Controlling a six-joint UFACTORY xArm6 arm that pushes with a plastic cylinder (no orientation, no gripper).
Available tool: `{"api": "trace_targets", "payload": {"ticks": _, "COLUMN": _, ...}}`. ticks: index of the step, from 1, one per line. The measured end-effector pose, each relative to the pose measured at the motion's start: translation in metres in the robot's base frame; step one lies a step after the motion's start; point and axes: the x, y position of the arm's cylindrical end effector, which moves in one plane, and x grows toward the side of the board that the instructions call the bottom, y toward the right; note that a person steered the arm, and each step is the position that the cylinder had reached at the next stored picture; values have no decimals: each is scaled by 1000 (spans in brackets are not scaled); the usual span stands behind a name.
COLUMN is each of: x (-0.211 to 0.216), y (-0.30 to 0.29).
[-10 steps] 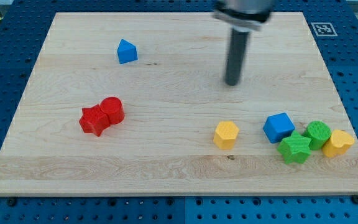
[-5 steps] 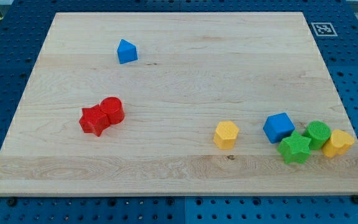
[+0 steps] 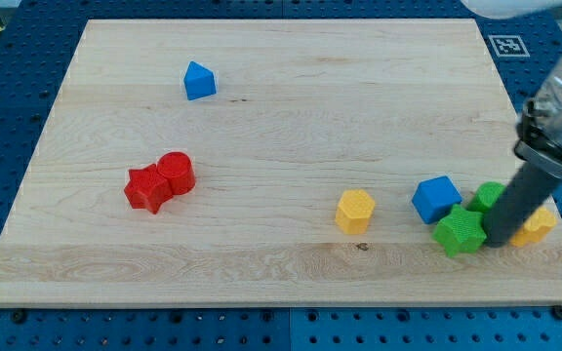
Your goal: Push blue cube towards top left
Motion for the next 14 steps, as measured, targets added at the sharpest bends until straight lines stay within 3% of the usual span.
{"api": "trace_targets", "payload": {"ticks": 2, "x": -27, "y": -52}}
{"api": "trace_targets", "payload": {"ticks": 8, "x": -138, "y": -21}}
{"api": "trace_targets", "payload": {"ticks": 9, "x": -159, "y": -46}}
{"api": "trace_targets", "payload": {"ticks": 12, "x": -165, "y": -140}}
{"api": "trace_targets", "payload": {"ticks": 14, "x": -163, "y": -155}}
